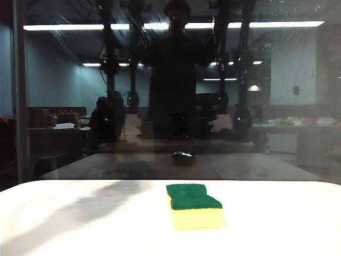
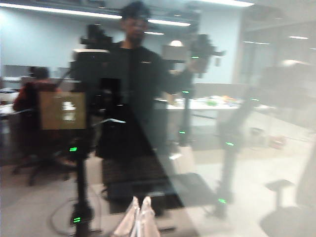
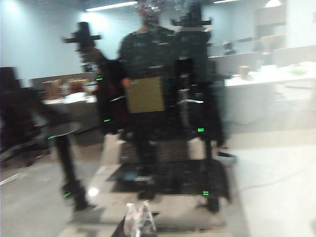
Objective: Reach upward to find where there is water on the glass, pick up the sponge from the table, dry the water, and finally place the sponge back on the table.
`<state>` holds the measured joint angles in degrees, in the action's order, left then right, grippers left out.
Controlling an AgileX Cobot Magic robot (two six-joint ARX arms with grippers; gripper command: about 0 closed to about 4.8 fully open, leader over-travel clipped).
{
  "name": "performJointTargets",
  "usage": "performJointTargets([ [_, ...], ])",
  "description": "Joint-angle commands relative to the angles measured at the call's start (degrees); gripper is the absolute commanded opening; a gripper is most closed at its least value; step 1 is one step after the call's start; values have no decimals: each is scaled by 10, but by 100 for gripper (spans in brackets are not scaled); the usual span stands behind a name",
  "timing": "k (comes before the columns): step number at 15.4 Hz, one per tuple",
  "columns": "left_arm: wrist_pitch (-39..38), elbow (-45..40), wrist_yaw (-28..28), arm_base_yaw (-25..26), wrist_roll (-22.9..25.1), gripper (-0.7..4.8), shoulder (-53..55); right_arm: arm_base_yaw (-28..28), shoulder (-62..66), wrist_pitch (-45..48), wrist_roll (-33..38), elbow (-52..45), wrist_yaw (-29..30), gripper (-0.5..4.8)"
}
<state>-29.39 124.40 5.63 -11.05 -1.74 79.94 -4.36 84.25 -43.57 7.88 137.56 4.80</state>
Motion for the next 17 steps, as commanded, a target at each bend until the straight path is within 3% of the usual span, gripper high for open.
performJointTargets([
  [1, 8, 2, 67, 0, -5, -6, -4, 0, -2, 17, 1, 3, 63, -6],
  [4, 10, 2, 185, 0, -5, -6, -5, 0, -4, 19, 1, 3, 156, -6],
  [7, 26, 2, 344, 0, -8, -6, -5, 0, -4, 19, 27, 3, 261, -6],
  [8, 29, 2, 381, 0, -28, -6, -5, 0, -4, 19, 37, 3, 299, -6],
  [13, 68, 2, 523, 0, -99, -6, -5, 0, -4, 53, 45, 3, 484, -6],
  [17, 89, 2, 547, 0, -137, -6, -5, 0, -4, 57, 61, 3, 496, -6],
])
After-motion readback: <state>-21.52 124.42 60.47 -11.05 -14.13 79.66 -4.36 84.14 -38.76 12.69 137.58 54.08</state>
